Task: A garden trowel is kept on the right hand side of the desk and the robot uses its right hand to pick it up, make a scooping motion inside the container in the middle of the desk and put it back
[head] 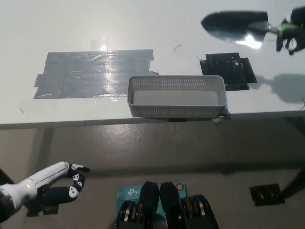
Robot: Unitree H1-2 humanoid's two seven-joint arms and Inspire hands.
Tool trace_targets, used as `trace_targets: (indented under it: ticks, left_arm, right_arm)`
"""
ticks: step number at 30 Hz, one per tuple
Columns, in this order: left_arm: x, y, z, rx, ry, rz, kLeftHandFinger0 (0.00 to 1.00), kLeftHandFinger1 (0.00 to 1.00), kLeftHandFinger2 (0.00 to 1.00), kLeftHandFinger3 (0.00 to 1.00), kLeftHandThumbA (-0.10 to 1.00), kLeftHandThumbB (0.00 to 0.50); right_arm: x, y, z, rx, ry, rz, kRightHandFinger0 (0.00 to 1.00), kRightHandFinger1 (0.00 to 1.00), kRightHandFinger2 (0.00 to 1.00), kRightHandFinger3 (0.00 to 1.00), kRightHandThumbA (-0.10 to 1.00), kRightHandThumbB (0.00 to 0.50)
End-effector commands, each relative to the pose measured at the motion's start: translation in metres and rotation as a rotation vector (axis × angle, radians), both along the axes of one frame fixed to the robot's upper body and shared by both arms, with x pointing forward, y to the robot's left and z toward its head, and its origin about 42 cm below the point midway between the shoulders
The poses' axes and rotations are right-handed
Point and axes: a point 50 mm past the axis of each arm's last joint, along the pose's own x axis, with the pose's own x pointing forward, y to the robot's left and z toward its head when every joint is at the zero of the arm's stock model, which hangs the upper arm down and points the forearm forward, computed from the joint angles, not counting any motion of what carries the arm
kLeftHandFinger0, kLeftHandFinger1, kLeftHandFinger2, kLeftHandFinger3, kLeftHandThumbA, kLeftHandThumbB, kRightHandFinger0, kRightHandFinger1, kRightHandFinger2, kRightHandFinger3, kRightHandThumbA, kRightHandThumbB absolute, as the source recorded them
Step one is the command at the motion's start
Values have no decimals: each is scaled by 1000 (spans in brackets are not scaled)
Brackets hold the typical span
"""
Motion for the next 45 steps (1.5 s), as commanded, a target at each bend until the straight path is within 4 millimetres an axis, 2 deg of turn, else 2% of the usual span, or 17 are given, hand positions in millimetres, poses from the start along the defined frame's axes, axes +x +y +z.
trace_targets:
  ticks: [1,3,4,7,8,9,14,17,20,25,30,34,39,40,41,43,45]
  left_arm:
    - [1,2,30,59,-53,-27,1000,930,936,1000,1000,365]
    - [3,2,31,58,-53,-28,1000,928,939,1000,1000,373]
    - [4,2,31,58,-53,-27,1000,913,925,1000,1000,396]
    - [6,4,33,54,-54,-19,1000,895,910,1000,1000,384]
    - [6,5,32,52,-53,-18,1000,896,909,1000,1000,380]
    - [7,5,32,56,-49,-18,1000,896,910,1000,1000,392]
    - [11,6,33,60,-51,-12,1000,881,888,1000,1000,426]
    - [11,5,33,66,-50,-12,1000,879,880,1000,1000,434]
    - [12,5,34,59,-51,-10,1000,877,877,1000,1000,428]
    - [11,4,35,64,-55,-15,1000,884,881,1000,1000,416]
    - [12,3,35,66,-50,-20,1000,874,873,1000,1000,441]
    - [14,2,36,81,-51,-25,1000,888,883,1000,1000,456]
    - [15,-1,38,83,-54,-27,1000,901,898,1000,1000,442]
    - [16,-1,39,84,-54,-30,1000,903,901,1000,1000,434]
    - [17,-2,40,84,-54,-33,1000,903,904,1000,1000,431]
    - [19,-4,42,85,-59,-40,1000,901,904,1000,1000,432]
    - [19,-5,44,90,-64,-46,1000,889,900,1000,1000,431]
  right_arm:
    - [-33,2,99,-67,-53,29,0,0,320,306,-100,224]
    - [-35,6,89,-87,-26,58,0,0,278,237,-100,203]
    - [-35,8,83,-93,-5,73,0,0,271,234,-100,175]
    - [-36,12,69,-114,41,102,0,0,236,229,-100,106]
    - [-36,12,67,-118,46,103,0,16,300,265,-100,110]
    - [-35,13,59,-139,60,102,0,0,255,197,-100,80]
    - [-28,9,37,-134,129,95,0,0,260,196,-100,82]
    - [-24,7,19,-134,154,80,0,0,262,213,-100,114]
    - [-21,5,6,-137,179,64,0,0,206,159,-100,146]
    - [-14,3,-5,-159,179,19,0,0,136,135,-100,141]
    - [2,1,-10,-156,177,-65,0,0,159,160,-100,123]
    - [11,3,-16,-154,181,-93,0,0,216,212,-100,78]
    - [18,9,-29,-158,188,-107,0,0,258,130,-100,67]
    - [19,10,-30,-158,189,-107,0,0,256,171,-100,72]
    - [20,17,-34,-180,178,-99,0,0,254,354,-100,112]
    - [20,19,-35,-200,163,-96,0,0,210,476,-100,92]
    - [21,24,-43,-240,156,-73,0,0,183,483,-100,61]
